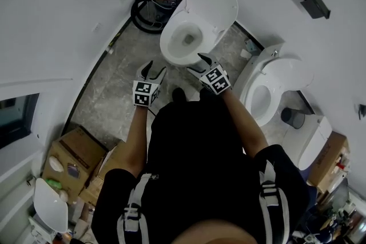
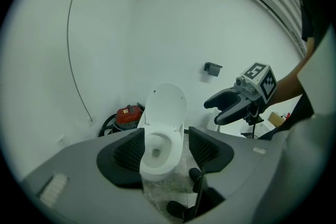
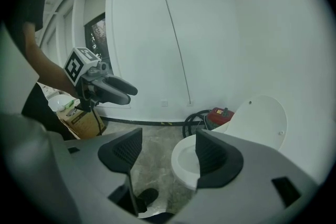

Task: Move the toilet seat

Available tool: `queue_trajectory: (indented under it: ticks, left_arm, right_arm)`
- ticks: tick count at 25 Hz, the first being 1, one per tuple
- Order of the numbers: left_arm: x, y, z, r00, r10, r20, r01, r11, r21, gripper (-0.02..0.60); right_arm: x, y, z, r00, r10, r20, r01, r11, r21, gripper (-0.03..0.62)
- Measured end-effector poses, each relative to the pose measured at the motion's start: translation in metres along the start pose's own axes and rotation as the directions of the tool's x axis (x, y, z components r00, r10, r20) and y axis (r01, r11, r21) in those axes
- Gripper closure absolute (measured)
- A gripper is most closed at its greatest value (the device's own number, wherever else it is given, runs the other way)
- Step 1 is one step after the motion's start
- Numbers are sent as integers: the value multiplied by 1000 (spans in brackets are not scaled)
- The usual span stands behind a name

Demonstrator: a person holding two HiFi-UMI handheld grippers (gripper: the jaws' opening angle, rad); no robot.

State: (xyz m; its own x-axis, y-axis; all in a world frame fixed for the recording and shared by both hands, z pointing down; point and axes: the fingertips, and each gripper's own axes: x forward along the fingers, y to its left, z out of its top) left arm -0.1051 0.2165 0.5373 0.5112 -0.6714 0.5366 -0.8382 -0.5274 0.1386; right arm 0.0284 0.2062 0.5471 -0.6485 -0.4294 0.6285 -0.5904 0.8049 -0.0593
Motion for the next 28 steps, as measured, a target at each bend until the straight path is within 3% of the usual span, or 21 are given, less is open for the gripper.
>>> queue_trajectory:
  ticks: [3,19,28]
  left_arm:
    - [0,0,-5,1000,5,-23,-5,1000,-12,309]
    - [28,10,-7,994,63,-94,-73,992,-106,310]
    - [56,23,-7,982,130,-140,-154,972,-180,312]
  right_arm:
    - [1,5,-6,1000,24,-13,-24,1000,3,258]
    - [33,-30,-20,986,147,-80,-143,988,50,260]
    - [59,-40,-32,943,292,-162,-296,955,0,292]
